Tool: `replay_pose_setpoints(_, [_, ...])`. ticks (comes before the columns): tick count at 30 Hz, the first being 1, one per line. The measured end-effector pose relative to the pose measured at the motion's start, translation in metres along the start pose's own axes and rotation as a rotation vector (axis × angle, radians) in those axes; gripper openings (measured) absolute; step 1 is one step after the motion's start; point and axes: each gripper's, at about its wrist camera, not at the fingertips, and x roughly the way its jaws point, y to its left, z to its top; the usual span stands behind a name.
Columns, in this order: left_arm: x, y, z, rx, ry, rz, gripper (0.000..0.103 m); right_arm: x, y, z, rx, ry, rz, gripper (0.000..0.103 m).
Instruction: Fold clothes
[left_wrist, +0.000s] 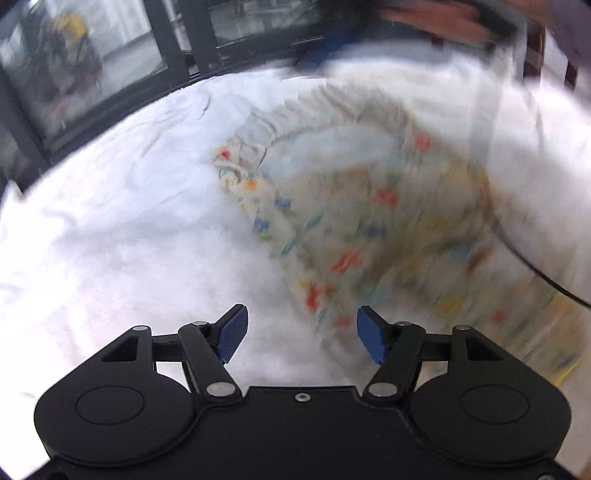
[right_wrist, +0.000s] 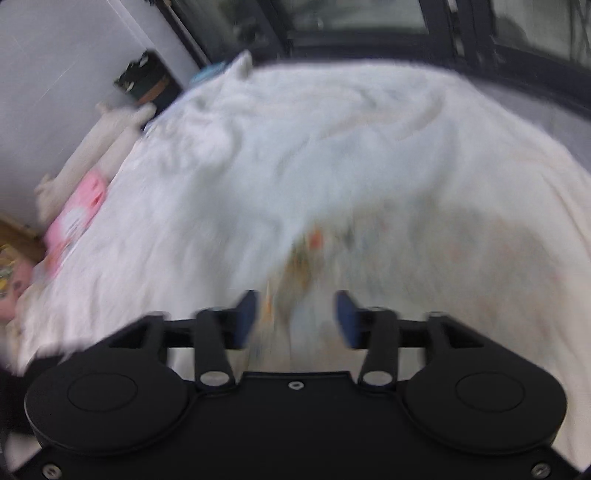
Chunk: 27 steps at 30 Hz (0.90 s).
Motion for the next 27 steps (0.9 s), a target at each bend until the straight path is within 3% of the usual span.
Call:
replay_pose_setpoints(3, [-0.002, -0.005, 0.019, -0.049, -0.053, -0.157, 0.069, -0.049, -0.034, -0.023, 0.072, -0.029, -0.016, 0.064])
replay_pose_setpoints(5, [0.008, -0.022, 0.027, -0.053, -0.074, -0.217, 0.072, -0.054, -0.061, -0.032, 0.115, -0.076, -0.168, 0.063])
replay_pose_setpoints(6, [0.019, -0.037, 0.030, -0.027, -0.074, -0.243, 0.072, -0.045, -0.080, -0.035, 0.153, -0.075, -0.274, 0.057])
replay_pose_setpoints(8, [0.043, -0.060, 0.030, 0.037, -0.062, -0.226, 0.072, -0.023, -0.097, -0.037, 0.172, -0.046, -0.334, 0.039])
replay_pose_setpoints(10, [0.065, -0.075, 0.026, 0.070, -0.024, -0.207, 0.072, 0.011, -0.114, -0.039, 0.195, -0.012, -0.375, 0.027])
replay_pose_setpoints(11, [0.076, -0.080, 0.024, 0.076, 0.005, -0.196, 0.072, 0.025, -0.120, -0.039, 0.209, -0.004, -0.400, 0.007])
replay_pose_setpoints(13, [0.092, -0.087, 0.019, 0.088, 0.049, -0.173, 0.072, 0.038, -0.123, -0.038, 0.212, -0.020, -0.432, 0.004])
replay_pose_setpoints(14, [0.101, -0.091, 0.014, 0.102, 0.078, -0.149, 0.072, 0.042, -0.121, -0.037, 0.197, -0.075, -0.417, 0.003])
replay_pose_setpoints(15, [0.101, -0.090, 0.012, 0.105, 0.083, -0.144, 0.072, 0.043, -0.118, -0.036, 0.182, -0.140, -0.388, 0.003])
replay_pose_setpoints(20, [0.092, -0.091, 0.006, 0.093, 0.073, -0.155, 0.072, 0.056, -0.112, -0.029, 0.140, -0.116, -0.473, 0.006])
replay_pose_setpoints(22, [0.076, -0.086, 0.006, 0.066, 0.041, -0.169, 0.072, 0.049, -0.108, -0.029, 0.155, -0.117, -0.479, 0.019])
replay_pose_setpoints(24, [0.070, -0.082, 0.006, 0.054, 0.027, -0.159, 0.072, 0.030, -0.097, -0.037, 0.143, -0.162, -0.490, 0.056])
replay_pose_setpoints(25, [0.069, -0.080, 0.005, 0.051, 0.027, -0.151, 0.073, 0.028, -0.098, -0.038, 0.151, -0.157, -0.501, 0.063])
replay_pose_setpoints(27, [0.072, -0.079, 0.003, 0.049, 0.039, -0.135, 0.073, 0.035, -0.114, -0.039, 0.205, -0.105, -0.500, 0.062])
